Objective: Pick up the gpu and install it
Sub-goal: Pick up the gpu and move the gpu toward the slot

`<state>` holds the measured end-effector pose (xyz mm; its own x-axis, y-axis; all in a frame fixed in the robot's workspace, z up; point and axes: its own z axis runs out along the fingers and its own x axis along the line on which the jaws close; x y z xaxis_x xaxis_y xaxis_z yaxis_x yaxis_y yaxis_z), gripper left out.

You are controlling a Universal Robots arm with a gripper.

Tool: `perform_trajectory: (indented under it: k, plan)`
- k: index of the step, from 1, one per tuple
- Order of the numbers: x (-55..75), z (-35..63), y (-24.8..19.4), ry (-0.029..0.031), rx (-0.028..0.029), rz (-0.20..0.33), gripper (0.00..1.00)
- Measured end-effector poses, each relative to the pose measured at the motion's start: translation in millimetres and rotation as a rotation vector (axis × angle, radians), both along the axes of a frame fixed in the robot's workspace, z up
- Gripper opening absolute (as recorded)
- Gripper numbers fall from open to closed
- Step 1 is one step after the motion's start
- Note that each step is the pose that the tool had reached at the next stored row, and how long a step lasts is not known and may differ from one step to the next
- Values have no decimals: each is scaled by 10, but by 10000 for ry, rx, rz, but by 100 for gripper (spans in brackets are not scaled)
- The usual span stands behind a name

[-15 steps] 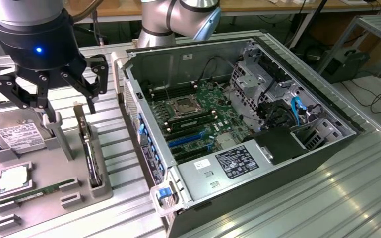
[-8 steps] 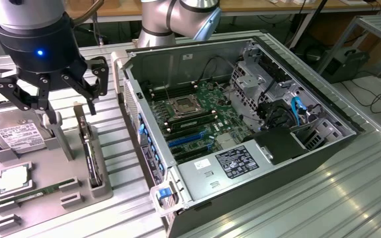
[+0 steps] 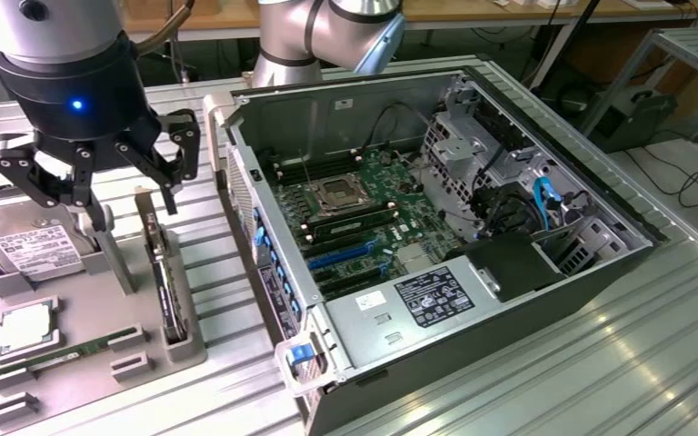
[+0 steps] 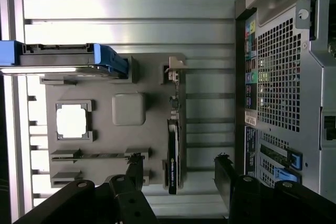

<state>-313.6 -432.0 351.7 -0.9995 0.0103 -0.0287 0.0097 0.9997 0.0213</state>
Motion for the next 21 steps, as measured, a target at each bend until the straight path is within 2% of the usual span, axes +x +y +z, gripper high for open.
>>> perform_trajectory:
  k: [21]
  plan:
    - [0, -186, -6, 0, 0, 68, 66]
